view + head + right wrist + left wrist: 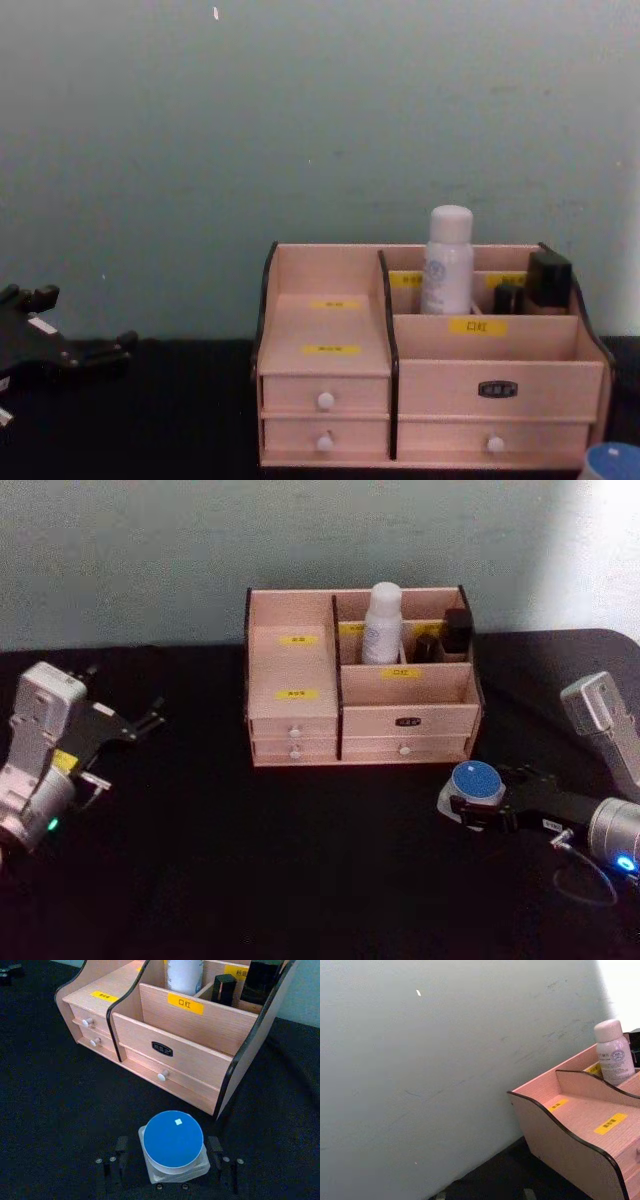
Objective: Pick up the facial cleanser and watermelon frost from the table and place them into the tiered storage box.
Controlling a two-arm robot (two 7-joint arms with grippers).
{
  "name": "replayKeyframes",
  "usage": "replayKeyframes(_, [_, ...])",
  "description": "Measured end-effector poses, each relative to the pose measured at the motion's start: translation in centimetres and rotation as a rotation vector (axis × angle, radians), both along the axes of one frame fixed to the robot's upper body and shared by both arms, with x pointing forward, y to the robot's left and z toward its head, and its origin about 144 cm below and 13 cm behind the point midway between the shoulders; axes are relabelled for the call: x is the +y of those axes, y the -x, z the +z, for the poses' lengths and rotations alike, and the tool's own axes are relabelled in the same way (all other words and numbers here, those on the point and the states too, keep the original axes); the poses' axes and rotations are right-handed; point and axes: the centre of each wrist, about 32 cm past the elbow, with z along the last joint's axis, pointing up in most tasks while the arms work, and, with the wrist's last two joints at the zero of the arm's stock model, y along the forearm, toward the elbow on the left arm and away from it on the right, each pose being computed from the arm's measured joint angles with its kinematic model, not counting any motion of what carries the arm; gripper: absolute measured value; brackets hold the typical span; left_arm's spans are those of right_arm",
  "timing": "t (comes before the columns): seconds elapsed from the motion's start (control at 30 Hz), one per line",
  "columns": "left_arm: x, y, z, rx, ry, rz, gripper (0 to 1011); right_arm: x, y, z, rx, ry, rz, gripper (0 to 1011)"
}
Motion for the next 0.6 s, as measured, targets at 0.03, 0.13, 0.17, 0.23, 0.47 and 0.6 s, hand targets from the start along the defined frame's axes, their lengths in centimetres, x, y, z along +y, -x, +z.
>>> replayKeyframes(0.03, [0.0, 0.0, 0.0, 0.0, 0.0, 0.0, 1001, 0.0, -0.01, -0.01, 0.0, 0.0, 0.0, 1002])
replayKeyframes(0.13, [0.0, 0.0, 0.0, 0.0, 0.0, 0.0, 1001, 0.02, -0.03, -0.05, -0.004, 0.001, -0.001, 1002])
replayKeyframes(0.17, [0.0, 0.0, 0.0, 0.0, 0.0, 0.0, 1001, 0.02, -0.03, -0.06, -0.004, 0.001, -0.001, 1000])
replayKeyframes(0.23, [0.0, 0.0, 0.0, 0.0, 0.0, 0.0, 1001, 0.02, -0.03, -0.06, -0.004, 0.001, -0.001, 1000])
replayKeyframes(0.47, [0.0, 0.0, 0.0, 0.0, 0.0, 0.0, 1001, 0.01, -0.03, -0.06, -0.004, 0.002, -0.001, 1002])
replayKeyframes(0.6, [0.0, 0.0, 0.0, 0.0, 0.0, 0.0, 1001, 0.0, -0.02, -0.06, -0.004, 0.002, -0.002, 1000])
